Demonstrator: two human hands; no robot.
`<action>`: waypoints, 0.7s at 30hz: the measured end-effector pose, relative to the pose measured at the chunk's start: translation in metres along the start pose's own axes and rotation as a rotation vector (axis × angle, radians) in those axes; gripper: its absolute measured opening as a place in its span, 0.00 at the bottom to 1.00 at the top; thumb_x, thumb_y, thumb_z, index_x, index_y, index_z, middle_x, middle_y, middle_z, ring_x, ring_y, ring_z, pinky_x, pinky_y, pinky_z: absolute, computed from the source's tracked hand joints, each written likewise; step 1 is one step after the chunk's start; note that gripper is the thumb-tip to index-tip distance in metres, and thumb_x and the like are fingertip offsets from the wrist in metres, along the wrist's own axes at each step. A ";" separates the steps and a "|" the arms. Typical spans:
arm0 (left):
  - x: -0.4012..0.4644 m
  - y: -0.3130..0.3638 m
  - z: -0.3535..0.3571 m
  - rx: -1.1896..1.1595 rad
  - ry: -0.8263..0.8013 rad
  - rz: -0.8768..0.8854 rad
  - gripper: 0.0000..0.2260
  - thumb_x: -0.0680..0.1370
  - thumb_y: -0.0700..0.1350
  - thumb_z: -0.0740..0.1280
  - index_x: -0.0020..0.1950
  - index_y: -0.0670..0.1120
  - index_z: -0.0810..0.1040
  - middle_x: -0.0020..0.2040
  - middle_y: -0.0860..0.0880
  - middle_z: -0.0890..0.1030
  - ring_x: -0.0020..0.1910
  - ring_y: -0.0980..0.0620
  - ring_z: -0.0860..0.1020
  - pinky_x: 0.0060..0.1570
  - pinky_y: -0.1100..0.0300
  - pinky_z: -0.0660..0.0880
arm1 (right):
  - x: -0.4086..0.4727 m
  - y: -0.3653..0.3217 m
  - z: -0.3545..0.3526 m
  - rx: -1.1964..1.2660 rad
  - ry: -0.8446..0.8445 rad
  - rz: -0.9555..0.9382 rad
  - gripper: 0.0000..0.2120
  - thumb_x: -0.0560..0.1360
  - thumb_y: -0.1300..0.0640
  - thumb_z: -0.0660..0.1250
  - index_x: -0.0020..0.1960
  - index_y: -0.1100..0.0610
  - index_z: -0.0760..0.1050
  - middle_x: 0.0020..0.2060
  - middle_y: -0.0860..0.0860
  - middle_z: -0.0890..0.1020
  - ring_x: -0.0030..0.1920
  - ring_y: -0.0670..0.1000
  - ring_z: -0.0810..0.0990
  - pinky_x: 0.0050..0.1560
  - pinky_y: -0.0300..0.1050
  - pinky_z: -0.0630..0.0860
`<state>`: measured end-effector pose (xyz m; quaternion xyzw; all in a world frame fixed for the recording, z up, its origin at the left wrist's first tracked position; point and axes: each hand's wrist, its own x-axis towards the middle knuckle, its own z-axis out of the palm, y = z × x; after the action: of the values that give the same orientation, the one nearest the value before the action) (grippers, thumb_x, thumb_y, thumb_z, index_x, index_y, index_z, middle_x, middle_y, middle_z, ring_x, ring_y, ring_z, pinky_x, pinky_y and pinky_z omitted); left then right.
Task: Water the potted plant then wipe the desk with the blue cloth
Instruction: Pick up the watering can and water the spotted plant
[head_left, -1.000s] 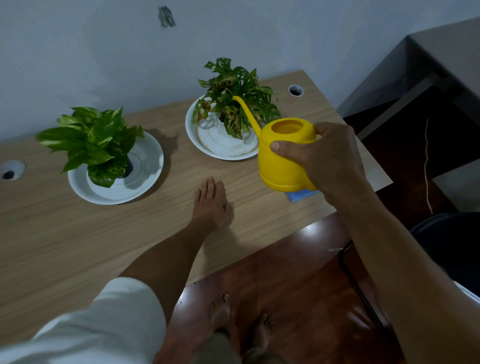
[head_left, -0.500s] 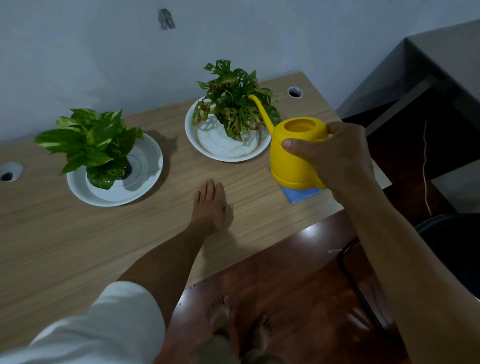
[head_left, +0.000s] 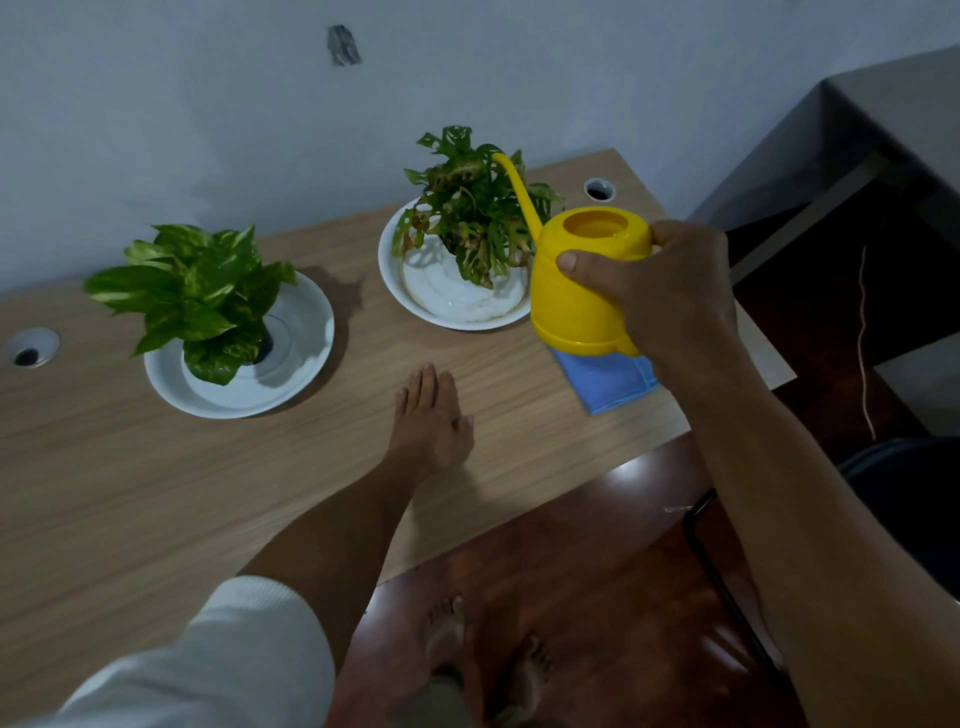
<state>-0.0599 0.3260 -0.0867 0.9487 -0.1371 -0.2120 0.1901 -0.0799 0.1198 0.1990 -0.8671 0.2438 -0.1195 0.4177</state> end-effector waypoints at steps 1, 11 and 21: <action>0.000 0.000 0.000 0.001 0.001 0.000 0.36 0.84 0.59 0.54 0.85 0.44 0.45 0.85 0.40 0.40 0.84 0.42 0.38 0.82 0.43 0.40 | 0.000 -0.001 0.001 0.007 -0.003 -0.004 0.28 0.65 0.39 0.82 0.52 0.60 0.83 0.46 0.54 0.84 0.47 0.54 0.84 0.47 0.52 0.82; 0.000 -0.001 -0.002 0.000 0.004 -0.004 0.36 0.84 0.59 0.55 0.85 0.44 0.45 0.85 0.40 0.42 0.85 0.42 0.40 0.82 0.44 0.41 | -0.009 0.001 0.002 -0.005 -0.034 -0.017 0.29 0.64 0.38 0.82 0.53 0.59 0.83 0.45 0.53 0.85 0.45 0.52 0.83 0.42 0.50 0.81; -0.001 -0.004 0.003 0.001 0.010 -0.019 0.36 0.83 0.58 0.57 0.85 0.45 0.46 0.85 0.40 0.42 0.85 0.43 0.40 0.82 0.44 0.42 | -0.013 0.030 -0.009 -0.027 -0.096 -0.028 0.24 0.64 0.41 0.83 0.51 0.57 0.84 0.45 0.53 0.85 0.45 0.52 0.84 0.44 0.48 0.80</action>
<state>-0.0613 0.3284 -0.0906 0.9512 -0.1273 -0.2089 0.1884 -0.1042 0.1045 0.1809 -0.8807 0.2128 -0.0801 0.4156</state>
